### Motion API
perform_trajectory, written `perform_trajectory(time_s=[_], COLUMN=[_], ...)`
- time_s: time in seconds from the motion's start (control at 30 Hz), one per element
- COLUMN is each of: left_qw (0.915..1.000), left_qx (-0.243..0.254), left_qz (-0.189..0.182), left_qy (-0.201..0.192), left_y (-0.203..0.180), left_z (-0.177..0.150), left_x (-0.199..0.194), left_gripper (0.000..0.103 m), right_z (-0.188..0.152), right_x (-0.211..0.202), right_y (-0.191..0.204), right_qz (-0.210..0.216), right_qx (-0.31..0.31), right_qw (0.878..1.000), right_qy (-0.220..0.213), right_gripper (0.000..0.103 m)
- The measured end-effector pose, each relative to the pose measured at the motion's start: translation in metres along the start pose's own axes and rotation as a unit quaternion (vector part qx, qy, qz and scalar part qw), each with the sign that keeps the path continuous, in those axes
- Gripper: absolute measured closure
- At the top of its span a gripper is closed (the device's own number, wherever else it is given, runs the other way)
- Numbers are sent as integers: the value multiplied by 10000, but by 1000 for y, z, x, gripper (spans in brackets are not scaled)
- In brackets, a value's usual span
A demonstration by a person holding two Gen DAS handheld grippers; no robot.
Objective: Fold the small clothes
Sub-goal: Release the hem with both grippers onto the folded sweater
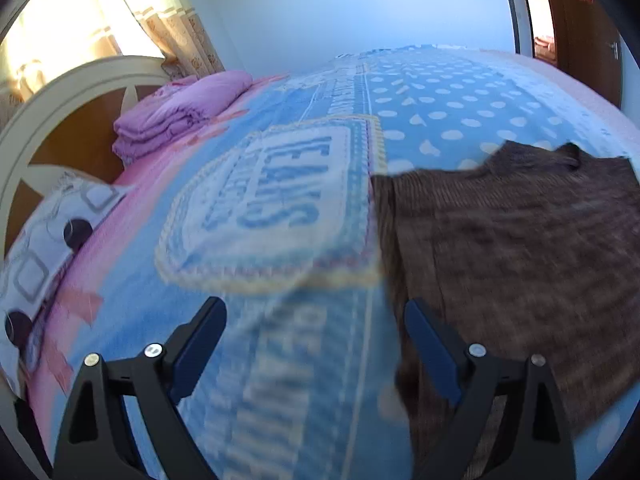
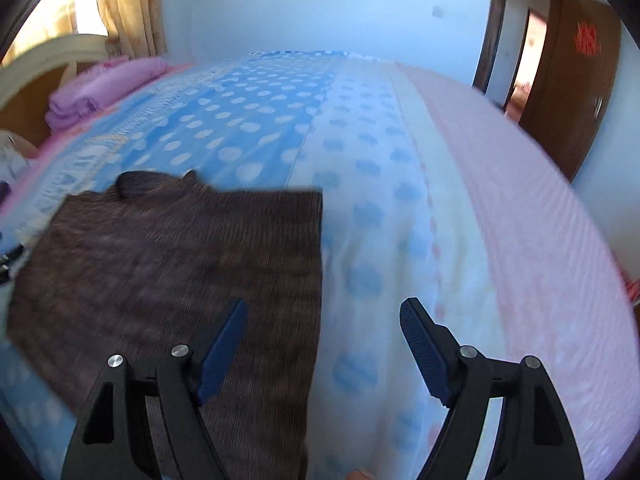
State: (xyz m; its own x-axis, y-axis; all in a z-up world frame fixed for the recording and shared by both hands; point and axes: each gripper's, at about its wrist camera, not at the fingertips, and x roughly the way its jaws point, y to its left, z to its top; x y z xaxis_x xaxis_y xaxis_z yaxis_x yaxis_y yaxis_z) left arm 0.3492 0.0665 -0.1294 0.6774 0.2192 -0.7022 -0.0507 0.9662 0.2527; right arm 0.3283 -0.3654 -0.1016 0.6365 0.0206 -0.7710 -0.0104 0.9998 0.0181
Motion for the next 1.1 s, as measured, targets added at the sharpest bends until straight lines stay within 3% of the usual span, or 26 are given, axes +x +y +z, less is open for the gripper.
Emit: perform_trajectory(time_s=[0.17,0.23,0.37,0.5,0.63,0.77,0.83,0.97,1.1], left_qw=[9995,9998,9999,9998,9996,9995,9992,9991,9993], left_qx=[-66,-13,43,9,-81,-15,24,13,-77], left_qz=[-300,-167,45,45,-47,168,278,325,355], left_qy=[38,98,140,204,259,276,273,277,86], left_y=[-10,-21,-26,-21,-16,-17,-18,-16,-13], left_z=[-27,-32,-37,-38,-42,-46,-49,-50,-49], left_x=[-15,-11,-4,-3,1,2,2,2,-10], left_gripper=[9,9,3,0,0,0,0,0,0], right_z=[-45,-55,-65,-65,-58,-59,-57,-37,-14], right_x=[-21,-20,-2,-7,-28,-10,-15,-36,-22], right_y=[-4,-1,-3,-9,-3,7,17,61,120], right_qz=[443,489,70,-55,105,33,-26,322,886], right_qx=[338,306,329,433,415,283,152,-214,-838], right_qw=[9984,9983,9989,9985,9991,9993,9999,9983,9920], right_qy=[44,65,330,318,-15,261,73,-427,-315], right_gripper=[24,24,24,24,25,34,34,34,34])
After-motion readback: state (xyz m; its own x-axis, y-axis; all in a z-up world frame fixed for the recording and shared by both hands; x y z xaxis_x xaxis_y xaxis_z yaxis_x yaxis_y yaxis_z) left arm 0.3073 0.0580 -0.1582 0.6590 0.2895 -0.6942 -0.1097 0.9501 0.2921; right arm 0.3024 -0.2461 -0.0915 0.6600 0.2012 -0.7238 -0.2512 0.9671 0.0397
